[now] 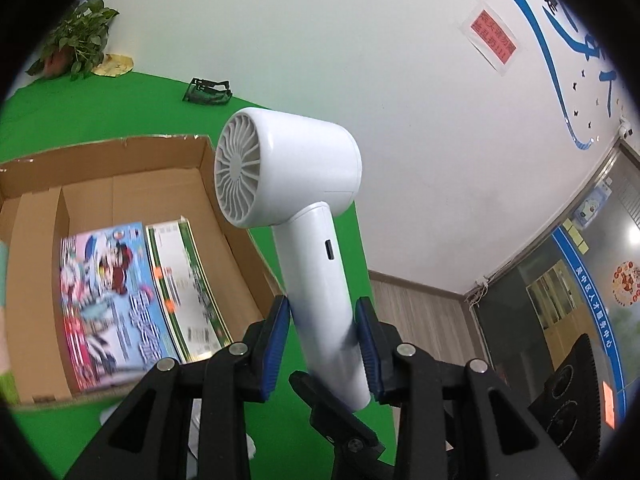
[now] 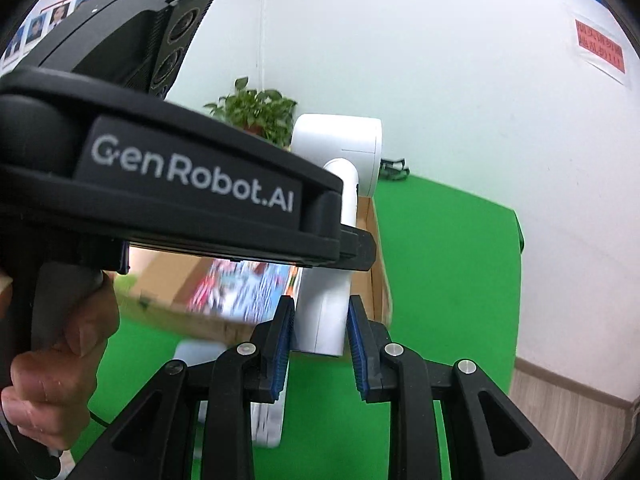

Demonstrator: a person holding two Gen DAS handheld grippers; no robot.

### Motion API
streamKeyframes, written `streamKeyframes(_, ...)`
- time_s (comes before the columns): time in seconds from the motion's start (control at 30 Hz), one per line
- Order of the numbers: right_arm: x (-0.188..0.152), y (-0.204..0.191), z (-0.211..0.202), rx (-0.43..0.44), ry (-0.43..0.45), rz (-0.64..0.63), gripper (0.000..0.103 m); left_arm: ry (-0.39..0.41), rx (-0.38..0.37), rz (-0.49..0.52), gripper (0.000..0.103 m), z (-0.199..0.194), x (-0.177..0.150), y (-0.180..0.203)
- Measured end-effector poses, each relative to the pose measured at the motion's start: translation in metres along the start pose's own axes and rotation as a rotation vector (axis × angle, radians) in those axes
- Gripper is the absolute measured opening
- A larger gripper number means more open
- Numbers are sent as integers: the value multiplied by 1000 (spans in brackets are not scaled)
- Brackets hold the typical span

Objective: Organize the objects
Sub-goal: 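Carry the hair dryer with the right gripper and drop it beside the medicine box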

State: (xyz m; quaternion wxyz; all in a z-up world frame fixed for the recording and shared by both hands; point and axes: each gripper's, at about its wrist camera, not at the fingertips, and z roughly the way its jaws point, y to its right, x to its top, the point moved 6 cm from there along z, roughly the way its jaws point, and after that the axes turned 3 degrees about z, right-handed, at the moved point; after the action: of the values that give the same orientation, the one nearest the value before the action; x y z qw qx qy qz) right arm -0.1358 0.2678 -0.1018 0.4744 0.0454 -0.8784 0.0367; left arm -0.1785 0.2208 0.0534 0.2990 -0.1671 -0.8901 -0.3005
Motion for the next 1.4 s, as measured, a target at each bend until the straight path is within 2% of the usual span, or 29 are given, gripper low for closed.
streamKeyframes(0.2, 35, -5, 50, -4, -27, -18, 24, -63, -17, -55, 32, 23, 31, -32)
streamKeyframes(0.4, 44, 4, 112, -18, -136, -5, 24, -175, -69, -140, 32, 71, 36, -66)
streamKeyframes(0.53, 28, 19, 150, -47, -234, -40, 24, -244, -125, -205, 32, 104, 26, -88)
streamKeyframes(0.57, 21, 13, 148, -52, -251, -42, 24, -261, -145, -217, 32, 112, 24, -92)
streamKeyframes(0.67, 16, 7, 180, -87, -308, -64, 24, -301, -193, -280, 32, 132, 16, -107)
streamKeyframes(0.8, 4, 0, 209, -123, -377, -91, 24, -358, -207, -328, 32, 150, 5, -121)
streamKeyframes(0.97, -1, -10, 236, -126, -429, -80, 23, -439, -217, -447, 35, 168, -13, -141)
streamKeyframes(1.17, 6, -21, 259, -107, -467, -50, 24, -443, -202, -418, 34, 159, -12, -138)
streamKeyframes(1.27, 7, -25, 267, -90, -472, -23, 24, -417, -175, -396, 34, 143, -10, -139)
streamKeyframes(1.33, 10, -28, 270, -82, -468, -12, 24, -376, -133, -385, 35, 124, -9, -140)
streamKeyframes(1.4, 14, -32, 267, -75, -435, -5, 25, -260, -71, -336, 35, 88, -1, -138)
